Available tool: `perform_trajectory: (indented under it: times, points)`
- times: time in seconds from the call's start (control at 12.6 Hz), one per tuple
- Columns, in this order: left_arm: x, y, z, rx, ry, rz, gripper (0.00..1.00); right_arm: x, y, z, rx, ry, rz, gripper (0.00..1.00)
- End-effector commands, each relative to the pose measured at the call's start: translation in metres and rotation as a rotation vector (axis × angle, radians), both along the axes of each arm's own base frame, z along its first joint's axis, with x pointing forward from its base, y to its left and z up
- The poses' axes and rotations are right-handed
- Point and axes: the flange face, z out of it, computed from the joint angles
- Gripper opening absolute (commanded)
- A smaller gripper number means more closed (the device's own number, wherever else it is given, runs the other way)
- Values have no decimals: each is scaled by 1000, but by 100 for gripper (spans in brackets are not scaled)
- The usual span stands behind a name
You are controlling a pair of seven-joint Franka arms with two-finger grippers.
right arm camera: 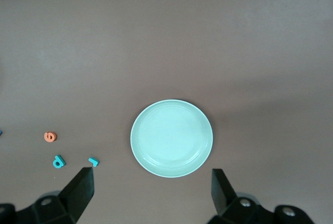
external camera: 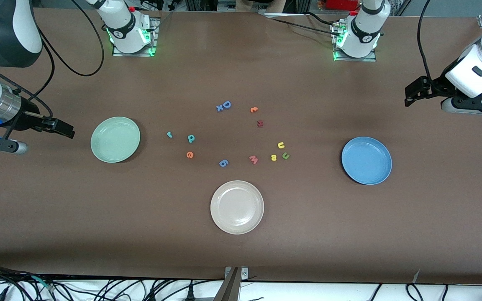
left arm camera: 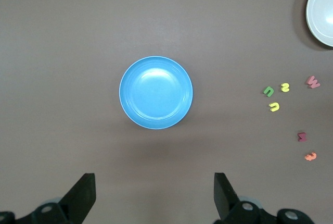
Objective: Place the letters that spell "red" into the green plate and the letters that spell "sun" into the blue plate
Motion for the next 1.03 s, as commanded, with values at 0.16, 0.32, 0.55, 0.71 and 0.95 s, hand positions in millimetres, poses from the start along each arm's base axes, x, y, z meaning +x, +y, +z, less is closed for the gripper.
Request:
perform_trajectory:
  times: [0.16,0.32,0.55,0.71,0.95]
  points:
    - [-3,-1,8,-13,-1,1,100,-3,0,11,15,-14,17,100]
    - [-3,-1,8,-13,-1,1,100,-3,0,11,18,-13,17,100]
    - [-3,-1,8,-13,-2,2,100,-4,-1,8,19,-2,13,100]
    - [-3,-1,8,-13,-2,2,100,-4,-2,7,18,3,13,100]
    - [-3,-1,8,-13,-1,2,100,-7,-3,7,17,23,10,100]
